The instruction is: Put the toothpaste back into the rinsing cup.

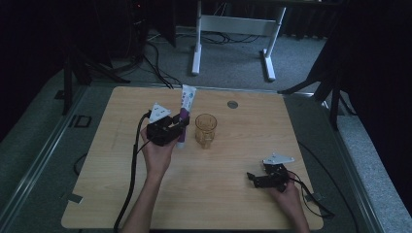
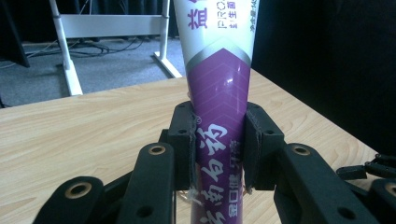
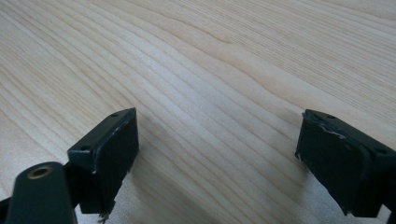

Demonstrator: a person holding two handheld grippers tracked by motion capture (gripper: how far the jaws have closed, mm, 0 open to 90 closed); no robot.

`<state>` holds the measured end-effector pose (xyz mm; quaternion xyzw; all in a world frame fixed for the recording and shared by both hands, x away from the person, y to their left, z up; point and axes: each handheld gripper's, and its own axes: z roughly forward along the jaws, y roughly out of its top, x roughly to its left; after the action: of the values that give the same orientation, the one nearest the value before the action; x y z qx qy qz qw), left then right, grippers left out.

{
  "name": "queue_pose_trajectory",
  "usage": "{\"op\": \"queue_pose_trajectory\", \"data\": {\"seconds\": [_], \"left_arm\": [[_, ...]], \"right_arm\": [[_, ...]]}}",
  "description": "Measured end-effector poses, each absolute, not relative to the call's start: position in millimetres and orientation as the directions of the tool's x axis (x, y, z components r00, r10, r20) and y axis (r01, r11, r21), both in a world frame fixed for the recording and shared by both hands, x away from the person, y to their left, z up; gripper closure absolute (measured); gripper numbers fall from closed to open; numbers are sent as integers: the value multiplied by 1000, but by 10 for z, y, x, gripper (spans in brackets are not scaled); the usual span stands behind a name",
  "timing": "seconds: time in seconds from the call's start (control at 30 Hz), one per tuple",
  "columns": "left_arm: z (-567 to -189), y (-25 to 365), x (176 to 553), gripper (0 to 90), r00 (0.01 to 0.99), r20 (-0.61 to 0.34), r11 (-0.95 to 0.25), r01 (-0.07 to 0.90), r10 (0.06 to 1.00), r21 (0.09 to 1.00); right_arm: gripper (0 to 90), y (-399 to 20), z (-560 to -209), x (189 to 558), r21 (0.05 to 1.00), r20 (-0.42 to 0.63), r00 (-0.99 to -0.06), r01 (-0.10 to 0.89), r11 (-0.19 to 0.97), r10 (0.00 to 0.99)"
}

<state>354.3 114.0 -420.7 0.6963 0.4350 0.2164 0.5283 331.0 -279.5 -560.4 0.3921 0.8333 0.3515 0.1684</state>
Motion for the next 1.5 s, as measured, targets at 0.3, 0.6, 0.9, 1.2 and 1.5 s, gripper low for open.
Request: {"op": "queue_pose_trajectory", "data": {"seconds": [0.3, 0.6, 0.9, 1.2, 1.5], "left_arm": [[-4200, 1119, 3567, 683, 528, -163, -54, 371, 833, 927], [-4200, 1090, 3596, 684, 528, -163, -51, 368, 833, 929], [-4213, 1073, 3633, 683, 527, -184, -28, 369, 830, 929], [-4219, 1043, 3664, 683, 528, -182, -27, 364, 830, 931], [-4220, 1012, 3718, 684, 528, -182, -24, 360, 829, 933]], "right_arm": [[126, -2794, -5604, 3310, 718, -5, -636, 535, 445, 772], [126, -2794, -5604, 3310, 718, -4, -636, 535, 445, 772], [126, -2794, -5604, 3310, 718, -5, -636, 535, 445, 772], [126, -2794, -5604, 3309, 718, -4, -635, 536, 444, 772], [126, -2794, -5604, 3310, 718, -4, -635, 536, 445, 772]]}}
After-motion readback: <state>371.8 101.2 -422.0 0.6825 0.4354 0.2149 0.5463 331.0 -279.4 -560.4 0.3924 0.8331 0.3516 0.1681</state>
